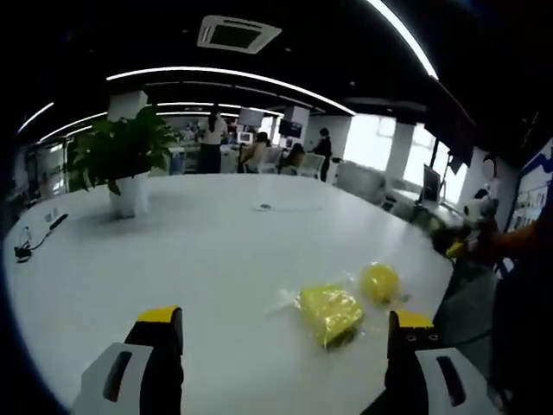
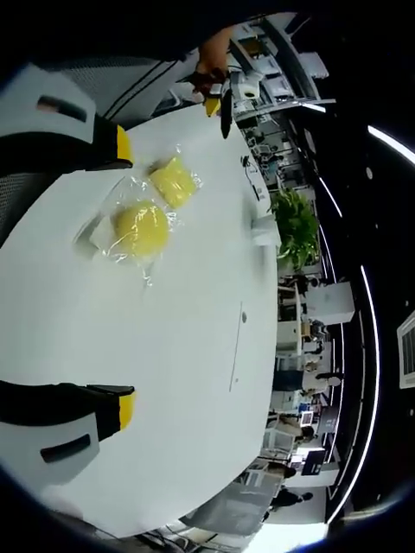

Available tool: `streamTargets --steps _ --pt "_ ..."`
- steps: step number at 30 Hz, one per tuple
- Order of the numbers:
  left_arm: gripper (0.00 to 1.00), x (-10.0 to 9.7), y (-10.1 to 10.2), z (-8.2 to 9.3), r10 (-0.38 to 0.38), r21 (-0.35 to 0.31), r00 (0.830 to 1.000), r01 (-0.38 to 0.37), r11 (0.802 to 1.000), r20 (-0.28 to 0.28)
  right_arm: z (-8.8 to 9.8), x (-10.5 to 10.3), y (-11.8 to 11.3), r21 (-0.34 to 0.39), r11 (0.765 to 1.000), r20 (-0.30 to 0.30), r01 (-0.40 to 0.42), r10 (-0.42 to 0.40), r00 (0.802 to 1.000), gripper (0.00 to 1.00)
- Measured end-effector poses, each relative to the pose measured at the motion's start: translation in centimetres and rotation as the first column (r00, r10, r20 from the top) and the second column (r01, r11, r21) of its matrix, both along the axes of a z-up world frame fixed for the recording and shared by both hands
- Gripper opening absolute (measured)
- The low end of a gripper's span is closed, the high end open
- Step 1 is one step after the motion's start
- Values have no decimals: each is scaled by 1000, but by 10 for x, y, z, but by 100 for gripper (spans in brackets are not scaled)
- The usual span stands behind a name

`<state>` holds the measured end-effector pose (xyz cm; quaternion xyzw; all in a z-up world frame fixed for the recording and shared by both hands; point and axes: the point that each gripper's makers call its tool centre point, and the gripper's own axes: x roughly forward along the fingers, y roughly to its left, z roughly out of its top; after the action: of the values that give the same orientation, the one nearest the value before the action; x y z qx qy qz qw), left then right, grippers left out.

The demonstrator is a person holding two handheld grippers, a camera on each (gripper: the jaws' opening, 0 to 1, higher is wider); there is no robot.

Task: Compare the silicone blocks by pressing each to a similar depth, holding the contact briefly, and releasing to observe deformation and rebound differences across the visible hardness samples.

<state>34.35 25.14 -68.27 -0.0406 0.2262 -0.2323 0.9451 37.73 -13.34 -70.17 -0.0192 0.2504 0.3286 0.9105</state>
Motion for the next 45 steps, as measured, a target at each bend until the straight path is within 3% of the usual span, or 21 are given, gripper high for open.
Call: streamTargets --steps 14,16,18,21,30,36,39,41,45 --pt "100 5 -11 3 -1 -53 1000 0 999 -24 -7 -5 4 -13 999 -27 -31 31 999 97" --pt "100 7 -15 6 -15 -40 1000 16 999 13 -1 -2 6 -12 999 9 -38 38 999 97" --pt "100 7 -25 11 -29 -96 1000 29 995 -5 -1 -2 7 6 999 -4 -36 36 999 97" --pt "100 13 -35 17 -40 -104 999 41 994 15 -2 -1 7 -4 999 2 -34 34 999 97" --pt "100 26 -73 14 -94 -157 994 85 984 -57 1 -5 12 60 998 -31 -33 35 999 97" --pt "100 37 -96 7 -130 -185 986 109 977 -107 4 -4 9 75 997 -23 -17 18 1000 97" --pt "100 41 -107 6 -137 -231 981 103 968 -139 5 -4 9 80 997 -22 -14 15 1000 97" --pt "100 49 -120 13 -135 -310 979 82 947 -153 5 -4 8 84 996 -22 -9 11 1000 97" --pt "100 59 -135 9 -153 -306 973 96 947 -171 4 -5 7 94 996 -25 3 0 1000 97"
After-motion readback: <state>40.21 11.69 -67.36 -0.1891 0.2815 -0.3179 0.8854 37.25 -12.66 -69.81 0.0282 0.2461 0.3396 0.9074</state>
